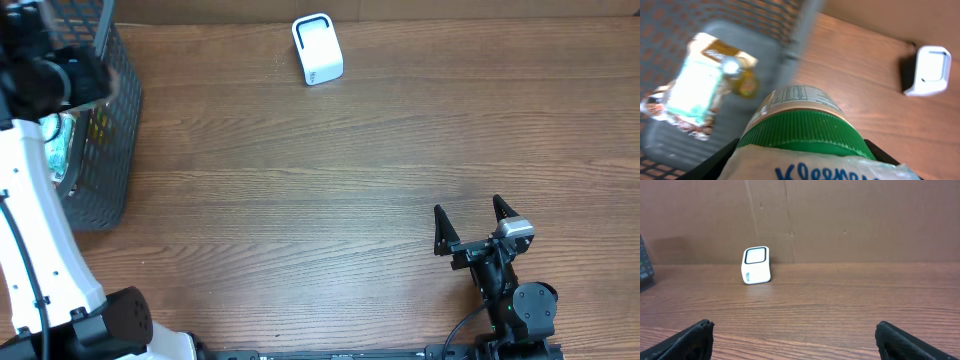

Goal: Scan the item barcode
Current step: 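Lift the jar and tissue pack out toward the white scanner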

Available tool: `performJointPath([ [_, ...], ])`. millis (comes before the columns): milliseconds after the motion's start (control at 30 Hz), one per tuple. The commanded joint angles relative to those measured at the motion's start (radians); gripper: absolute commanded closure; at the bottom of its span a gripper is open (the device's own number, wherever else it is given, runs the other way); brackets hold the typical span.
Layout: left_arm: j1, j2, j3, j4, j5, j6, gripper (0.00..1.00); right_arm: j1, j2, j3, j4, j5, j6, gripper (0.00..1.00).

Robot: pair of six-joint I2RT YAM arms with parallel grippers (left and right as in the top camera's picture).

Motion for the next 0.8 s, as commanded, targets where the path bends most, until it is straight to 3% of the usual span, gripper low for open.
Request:
performJointPath([
  [0,-0.073,-0.045,0.023,-0.006,0.015,-0.018,0.8,0.005,-0.009,-0.011,0.003,0.013,-0.002,0.0],
  [400,-0.317,-0.043,0.006,-0.087,-0.016,-0.018,0.8,0.005,-0.009,-0.011,0.003,0.013,-0.002,0.0],
  [767,-0.513,0.033,-0.022,-0.158,-0.019,-0.089,0.83,0.005,-0.009,-0.011,0.003,0.013,-0.002,0.0],
])
